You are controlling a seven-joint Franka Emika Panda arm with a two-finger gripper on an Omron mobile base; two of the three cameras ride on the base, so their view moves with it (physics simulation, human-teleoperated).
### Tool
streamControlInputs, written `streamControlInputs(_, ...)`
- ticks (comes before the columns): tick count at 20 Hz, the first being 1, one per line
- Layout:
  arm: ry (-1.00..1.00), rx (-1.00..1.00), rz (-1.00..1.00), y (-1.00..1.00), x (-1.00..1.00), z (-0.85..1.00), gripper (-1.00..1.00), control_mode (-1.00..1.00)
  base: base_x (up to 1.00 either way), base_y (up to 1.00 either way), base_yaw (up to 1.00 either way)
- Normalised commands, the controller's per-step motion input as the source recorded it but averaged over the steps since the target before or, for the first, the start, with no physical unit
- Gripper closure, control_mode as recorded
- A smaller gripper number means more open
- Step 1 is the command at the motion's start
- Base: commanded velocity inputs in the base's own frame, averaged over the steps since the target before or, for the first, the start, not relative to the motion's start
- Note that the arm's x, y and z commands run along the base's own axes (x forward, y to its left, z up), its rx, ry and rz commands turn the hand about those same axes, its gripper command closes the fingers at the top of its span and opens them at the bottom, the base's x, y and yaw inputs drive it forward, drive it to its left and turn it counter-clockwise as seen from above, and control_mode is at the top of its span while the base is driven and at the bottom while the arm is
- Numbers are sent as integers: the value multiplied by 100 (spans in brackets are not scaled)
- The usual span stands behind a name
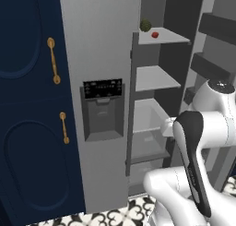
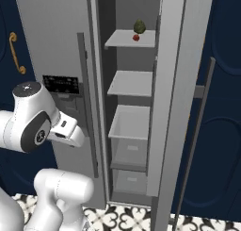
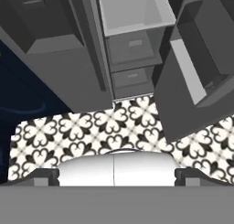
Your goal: Take the strawberry from the fridge and place it on top of the pancake, located on the dining counter.
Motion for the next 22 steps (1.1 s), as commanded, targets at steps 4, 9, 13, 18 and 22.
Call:
streamControlInputs(4, 0, 0, 0, 0, 0, 0, -100, 100, -7, 0, -26)
streamControlInputs(9, 0, 0, 0, 0, 0, 0, -100, 100, 54, 0, -13)
streamControlInputs(13, 0, 0, 0, 0, 0, 0, -100, 100, 38, 0, 0)
streamControlInputs(18, 0, 0, 0, 0, 0, 0, -100, 100, 57, -3, 4)
streamControlInputs(22, 0, 0, 0, 0, 0, 0, -100, 100, 63, -9, 10)
